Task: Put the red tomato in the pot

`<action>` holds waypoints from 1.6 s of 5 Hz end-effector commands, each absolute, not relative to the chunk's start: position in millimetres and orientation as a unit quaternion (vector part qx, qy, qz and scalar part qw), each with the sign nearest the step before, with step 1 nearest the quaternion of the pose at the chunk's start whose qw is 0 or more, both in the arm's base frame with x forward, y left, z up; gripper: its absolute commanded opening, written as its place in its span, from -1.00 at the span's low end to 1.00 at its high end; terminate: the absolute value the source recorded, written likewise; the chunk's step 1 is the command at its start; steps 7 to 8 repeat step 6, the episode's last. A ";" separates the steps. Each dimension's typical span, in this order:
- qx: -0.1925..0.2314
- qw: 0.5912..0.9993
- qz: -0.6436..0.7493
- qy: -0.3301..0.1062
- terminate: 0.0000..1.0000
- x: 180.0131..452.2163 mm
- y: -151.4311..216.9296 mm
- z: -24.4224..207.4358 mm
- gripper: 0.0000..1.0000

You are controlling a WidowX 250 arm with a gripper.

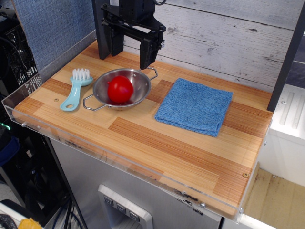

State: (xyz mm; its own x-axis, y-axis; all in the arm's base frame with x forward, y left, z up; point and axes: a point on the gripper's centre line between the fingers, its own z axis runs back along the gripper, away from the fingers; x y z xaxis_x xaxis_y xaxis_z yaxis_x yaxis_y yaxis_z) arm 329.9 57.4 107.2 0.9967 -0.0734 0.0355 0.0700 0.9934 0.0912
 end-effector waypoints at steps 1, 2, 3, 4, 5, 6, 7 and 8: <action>0.015 0.999 -0.037 -0.014 -1.00 329.5 55.5 120.7 1.00; 0.015 0.999 -0.037 -0.014 -1.00 329.5 55.5 120.7 1.00; 0.015 0.999 -0.037 -0.014 -1.00 329.5 55.5 120.7 1.00; 0.015 0.999 -0.037 -0.014 -1.00 329.5 55.5 120.7 1.00; 0.015 0.999 -0.037 -0.014 -1.00 329.5 55.5 120.7 1.00; 0.015 0.999 -0.037 -0.014 1.00 329.5 55.5 120.7 1.00; 0.015 0.999 -0.037 -0.014 1.00 329.5 55.5 120.7 1.00; 0.015 0.999 -0.037 -0.014 1.00 329.5 55.5 120.7 1.00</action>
